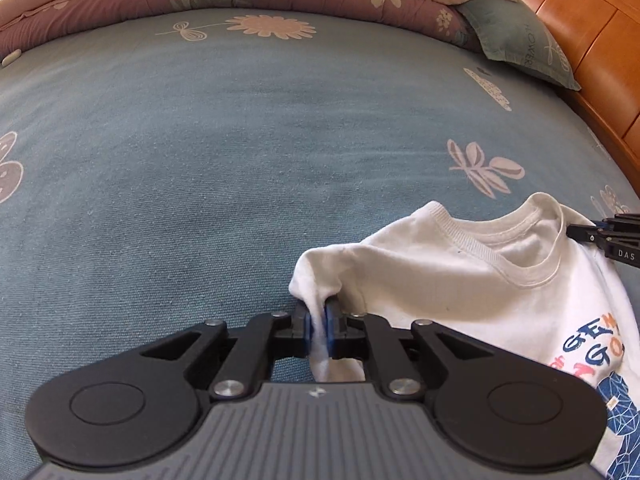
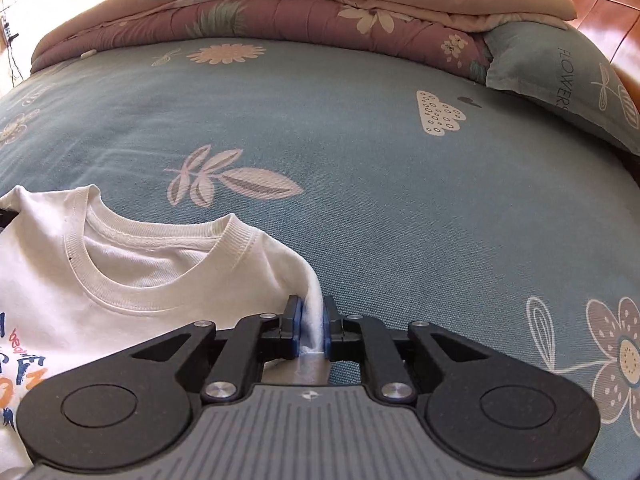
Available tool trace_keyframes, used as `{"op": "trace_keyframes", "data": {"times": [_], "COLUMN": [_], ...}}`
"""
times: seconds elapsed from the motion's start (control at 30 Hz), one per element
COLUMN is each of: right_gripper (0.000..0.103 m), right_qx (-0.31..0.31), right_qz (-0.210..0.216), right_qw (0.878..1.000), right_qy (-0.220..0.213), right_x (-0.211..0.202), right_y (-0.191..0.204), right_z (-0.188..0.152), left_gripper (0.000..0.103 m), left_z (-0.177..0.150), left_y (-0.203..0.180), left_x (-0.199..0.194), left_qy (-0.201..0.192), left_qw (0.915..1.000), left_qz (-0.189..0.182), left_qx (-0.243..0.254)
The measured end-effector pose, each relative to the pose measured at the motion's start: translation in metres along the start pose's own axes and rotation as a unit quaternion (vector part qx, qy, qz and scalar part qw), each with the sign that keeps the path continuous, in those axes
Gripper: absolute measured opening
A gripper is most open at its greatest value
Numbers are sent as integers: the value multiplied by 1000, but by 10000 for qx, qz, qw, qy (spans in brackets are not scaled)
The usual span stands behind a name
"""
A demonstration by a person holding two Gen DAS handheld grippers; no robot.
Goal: Fold clothes
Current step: 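Lift and shake the sweatshirt by both shoulders, spreading it out, then lay the sweatshirt flat and open both grippers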
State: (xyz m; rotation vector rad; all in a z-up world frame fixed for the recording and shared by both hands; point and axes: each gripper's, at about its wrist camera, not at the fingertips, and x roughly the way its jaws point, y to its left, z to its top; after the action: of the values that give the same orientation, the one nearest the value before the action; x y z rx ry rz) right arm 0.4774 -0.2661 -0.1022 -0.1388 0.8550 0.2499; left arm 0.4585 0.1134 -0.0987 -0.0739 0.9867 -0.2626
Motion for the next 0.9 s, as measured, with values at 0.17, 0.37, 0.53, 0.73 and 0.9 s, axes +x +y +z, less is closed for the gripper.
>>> {"op": "trace_keyframes", "data": {"times": [0.17,0.37,0.53,0.73,0.9], "right_gripper": [35,49,56,69,66], "right_qx": [181,367,634,845,739], "right_qz": [82,412,921,1396,1628], "right_qw": [9997,9983,9937,9866,9839], "right_qy": [-125,-210,22,75,-84], "right_x": [-36,-93,-128,-160,-181], "right_y": [-5,-4,12,48,77], "right_z": [-8,-38,-86,-139,-175], "left_gripper": [16,43,56,66,68], "left_z": [-7,-34,-70,-121,-156], "left_y": [-2,-17,-41,-79,-99], "left_x": [-24,-70,-107,-144,-163], "left_qy": [22,13,-7,-213,-294], "left_qw": [10000,9999,9997,9992,9992], "left_qz": [9,-162,-226,-108,-57], "left_qx": [-10,-26,76,336,277]}}
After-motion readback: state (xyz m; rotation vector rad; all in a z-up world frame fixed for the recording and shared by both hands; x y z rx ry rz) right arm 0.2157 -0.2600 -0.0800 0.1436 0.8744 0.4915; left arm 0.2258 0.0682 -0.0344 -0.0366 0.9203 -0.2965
